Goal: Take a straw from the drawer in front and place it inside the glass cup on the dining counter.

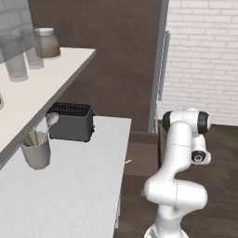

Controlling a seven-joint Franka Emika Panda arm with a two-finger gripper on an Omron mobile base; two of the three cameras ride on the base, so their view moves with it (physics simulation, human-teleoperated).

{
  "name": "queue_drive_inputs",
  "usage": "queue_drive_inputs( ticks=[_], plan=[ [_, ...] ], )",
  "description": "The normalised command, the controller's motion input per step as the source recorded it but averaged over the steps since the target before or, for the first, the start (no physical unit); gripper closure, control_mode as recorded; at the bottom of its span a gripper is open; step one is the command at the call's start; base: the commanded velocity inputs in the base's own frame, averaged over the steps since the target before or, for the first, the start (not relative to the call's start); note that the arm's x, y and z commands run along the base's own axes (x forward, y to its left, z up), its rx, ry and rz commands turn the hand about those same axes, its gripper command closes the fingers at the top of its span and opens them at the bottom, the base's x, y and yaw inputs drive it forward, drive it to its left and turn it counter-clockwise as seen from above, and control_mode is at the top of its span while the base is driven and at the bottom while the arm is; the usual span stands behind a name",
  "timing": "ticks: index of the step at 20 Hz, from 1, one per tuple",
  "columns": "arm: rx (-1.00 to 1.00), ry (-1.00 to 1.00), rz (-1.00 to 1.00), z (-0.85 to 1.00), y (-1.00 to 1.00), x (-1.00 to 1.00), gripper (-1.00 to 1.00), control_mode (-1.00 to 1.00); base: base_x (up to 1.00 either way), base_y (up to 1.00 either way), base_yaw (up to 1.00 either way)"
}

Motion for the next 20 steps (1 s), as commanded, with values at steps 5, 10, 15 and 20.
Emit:
queue_drive_inputs(
  ticks=[5, 10, 15, 20],
  plan=[
    [-0.05, 0.20, -0.07, -0.01, -0.75, -0.52, -1.00, -1.00, 0.00, 0.00, 0.00],
    [-0.07, 0.15, -0.09, 0.05, -0.41, -0.86, -1.00, -1.00, 0.00, 0.00, 0.00],
    [-0.03, 0.00, -0.08, 0.84, -0.25, -0.84, -1.00, -1.00, 0.00, 0.00, 0.00],
    [-0.08, -0.06, -0.04, 1.00, 0.19, -0.18, -1.00, -1.00, 0.00, 0.00, 0.00]
  ],
)
